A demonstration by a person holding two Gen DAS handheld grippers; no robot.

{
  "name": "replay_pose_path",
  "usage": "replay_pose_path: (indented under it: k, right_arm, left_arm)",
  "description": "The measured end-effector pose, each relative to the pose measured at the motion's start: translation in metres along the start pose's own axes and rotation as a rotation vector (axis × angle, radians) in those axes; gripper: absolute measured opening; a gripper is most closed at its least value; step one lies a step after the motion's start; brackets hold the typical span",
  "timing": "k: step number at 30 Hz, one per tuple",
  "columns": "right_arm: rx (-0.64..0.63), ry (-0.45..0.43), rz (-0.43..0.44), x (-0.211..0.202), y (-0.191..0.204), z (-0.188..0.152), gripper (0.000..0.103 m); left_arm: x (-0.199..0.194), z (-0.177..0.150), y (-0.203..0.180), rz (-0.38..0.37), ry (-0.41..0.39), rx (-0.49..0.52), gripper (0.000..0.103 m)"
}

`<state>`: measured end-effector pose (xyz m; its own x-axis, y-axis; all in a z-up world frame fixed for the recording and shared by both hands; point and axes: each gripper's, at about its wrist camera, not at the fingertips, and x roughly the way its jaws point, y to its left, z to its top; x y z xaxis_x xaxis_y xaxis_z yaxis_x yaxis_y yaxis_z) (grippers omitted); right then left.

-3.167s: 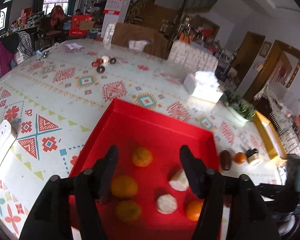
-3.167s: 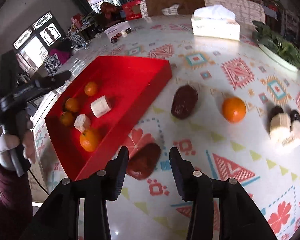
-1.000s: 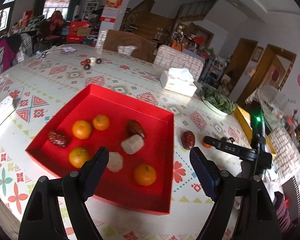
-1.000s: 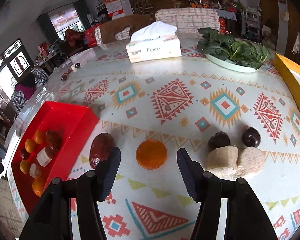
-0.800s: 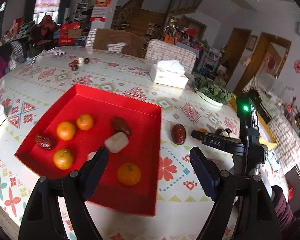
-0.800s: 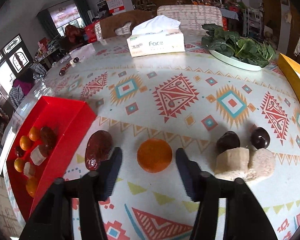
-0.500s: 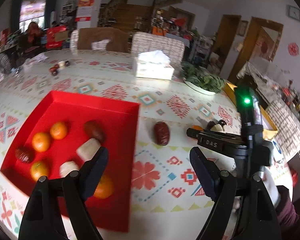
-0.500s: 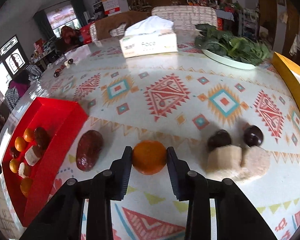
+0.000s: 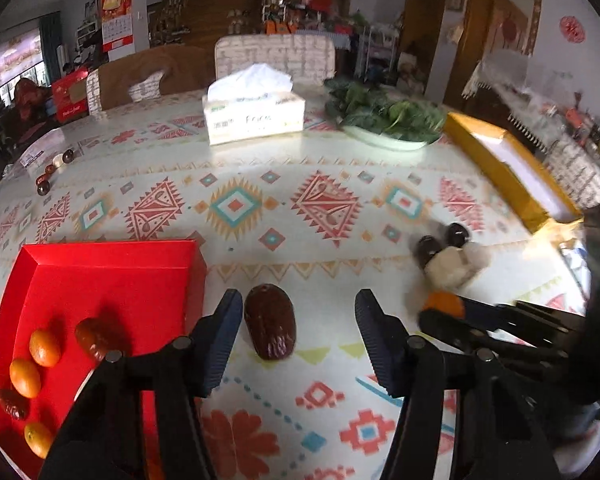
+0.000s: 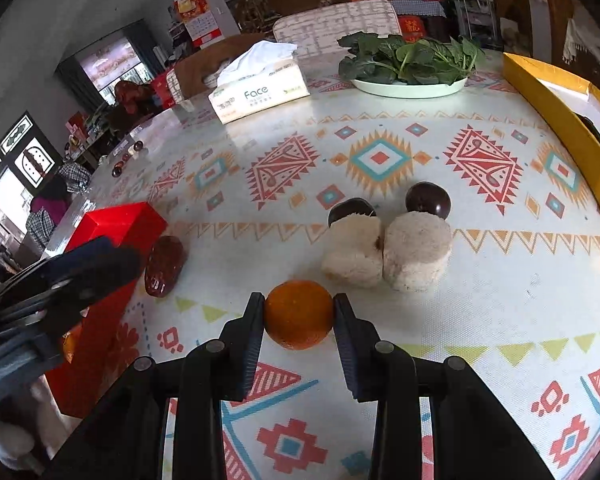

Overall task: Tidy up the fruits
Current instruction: 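Grasp the red date with the left tool while the right tool holds the orange, then carry the date and orange into the red box and open both tools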

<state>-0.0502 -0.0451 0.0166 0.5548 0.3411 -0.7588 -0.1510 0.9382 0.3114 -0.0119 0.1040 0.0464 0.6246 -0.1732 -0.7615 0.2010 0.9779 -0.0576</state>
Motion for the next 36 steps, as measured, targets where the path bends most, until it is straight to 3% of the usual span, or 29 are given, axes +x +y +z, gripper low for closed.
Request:
replay_pose_path:
  k: [7,10,15,22,29,36]
  right_arm:
    - [0.004,0.000,0.000,0.000,0.001,0.000,0.038]
    - [0.010,0.001,0.004,0.000,0.000,0.000,0.038]
    - [0.008,-0.001,0.001,0.001,-0.001,0.001,0.038]
    - [0.021,-0.015,0.017,-0.002,-0.003,0.002,0.038]
    - [0.005,-0.076,0.071,-0.014,0.004,0.001,0.038]
    - [-0.044,-0.129,0.098,-0.026,0.022,-0.002,0.038]
  left_arm:
    - [0.025,-0.002,0.003,0.044,0.066,0.008,0.057]
    - [0.030,-0.004,-0.001,0.065,0.083,0.029,0.032]
    - [0.023,-0.006,-0.004,0.068,0.060,0.030,0.032]
    - [-0.019,-0.013,0.008,0.012,-0.021,-0.063,0.032]
    - [-0.077,-0.039,0.048,-0.023,-0.127,-0.234,0.032]
    - [-0.117,-0.071,0.098,0.039,-0.185,-0.337,0.032]
